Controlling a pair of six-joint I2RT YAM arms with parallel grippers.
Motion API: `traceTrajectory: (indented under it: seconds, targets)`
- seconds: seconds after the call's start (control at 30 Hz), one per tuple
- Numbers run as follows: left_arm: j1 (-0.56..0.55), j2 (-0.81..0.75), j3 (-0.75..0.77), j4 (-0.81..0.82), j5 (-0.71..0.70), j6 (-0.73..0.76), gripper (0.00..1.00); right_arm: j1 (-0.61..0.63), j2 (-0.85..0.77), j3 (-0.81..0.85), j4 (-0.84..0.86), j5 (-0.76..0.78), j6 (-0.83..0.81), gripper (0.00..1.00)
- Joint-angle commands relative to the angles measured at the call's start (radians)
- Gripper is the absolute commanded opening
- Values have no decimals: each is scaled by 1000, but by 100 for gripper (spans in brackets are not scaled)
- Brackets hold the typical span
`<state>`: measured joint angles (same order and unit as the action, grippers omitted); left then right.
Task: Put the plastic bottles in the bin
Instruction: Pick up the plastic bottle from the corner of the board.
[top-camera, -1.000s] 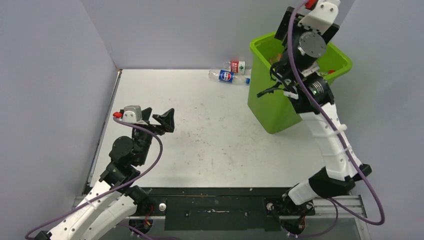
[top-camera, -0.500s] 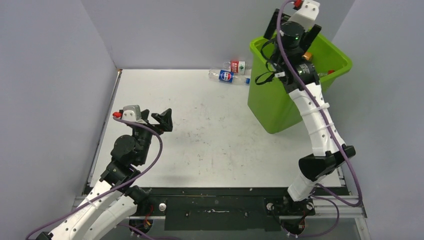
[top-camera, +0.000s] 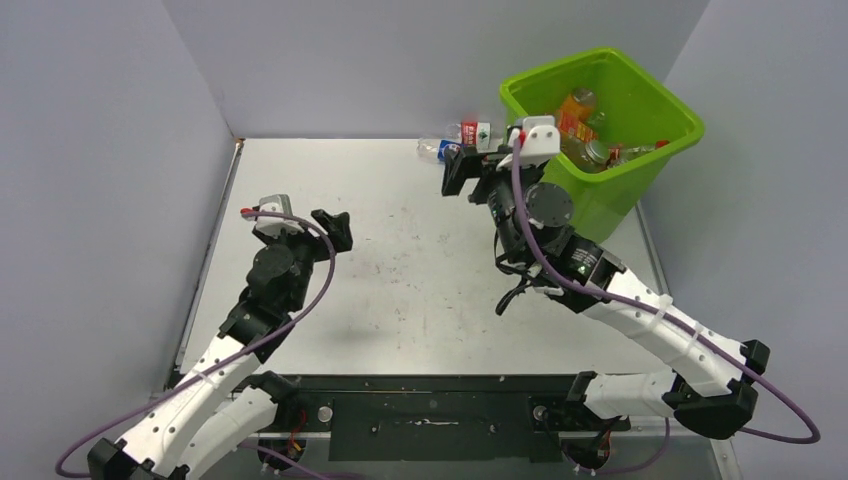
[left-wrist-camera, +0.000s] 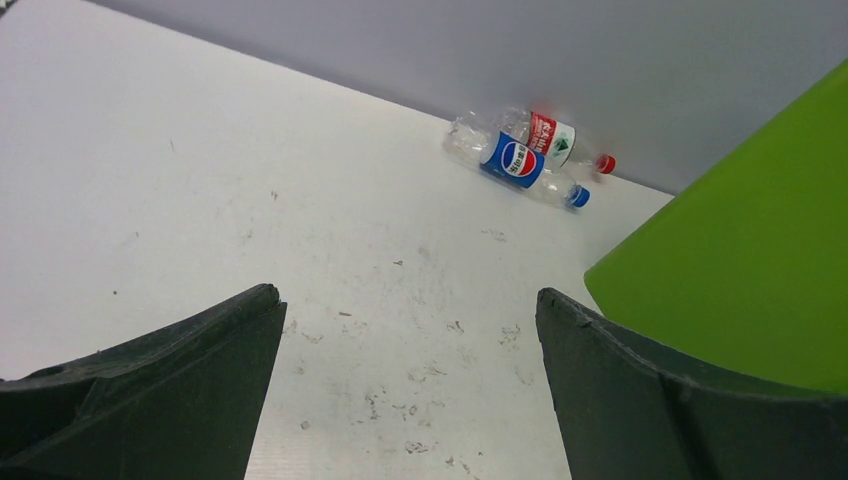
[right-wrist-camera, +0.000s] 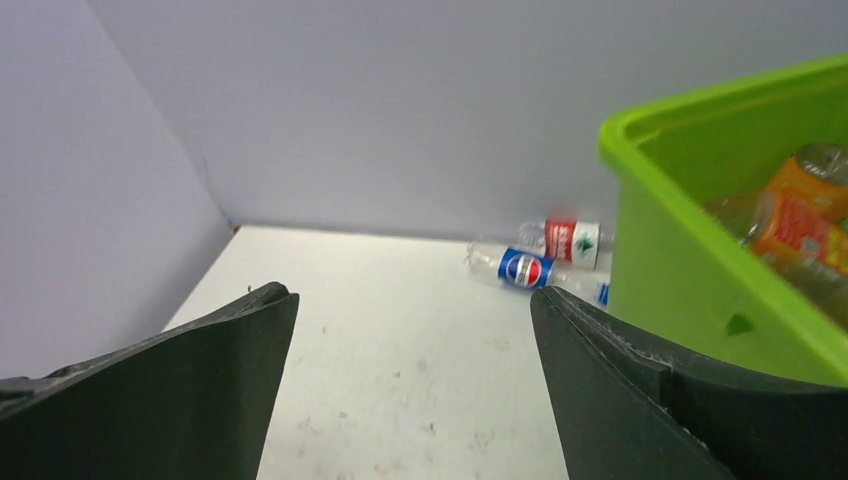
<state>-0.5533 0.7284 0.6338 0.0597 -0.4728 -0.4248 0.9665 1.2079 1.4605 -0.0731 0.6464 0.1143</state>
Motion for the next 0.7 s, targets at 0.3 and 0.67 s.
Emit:
traceTrajectory:
  seconds: [0.3,0.67]
  targets:
    - [106,588,267,93,220,-517,96,95,-224,-576,111,-105,192,90]
    - [99,1200,682,271,238,-691,96,115,-408,-851,91,-111,374,90]
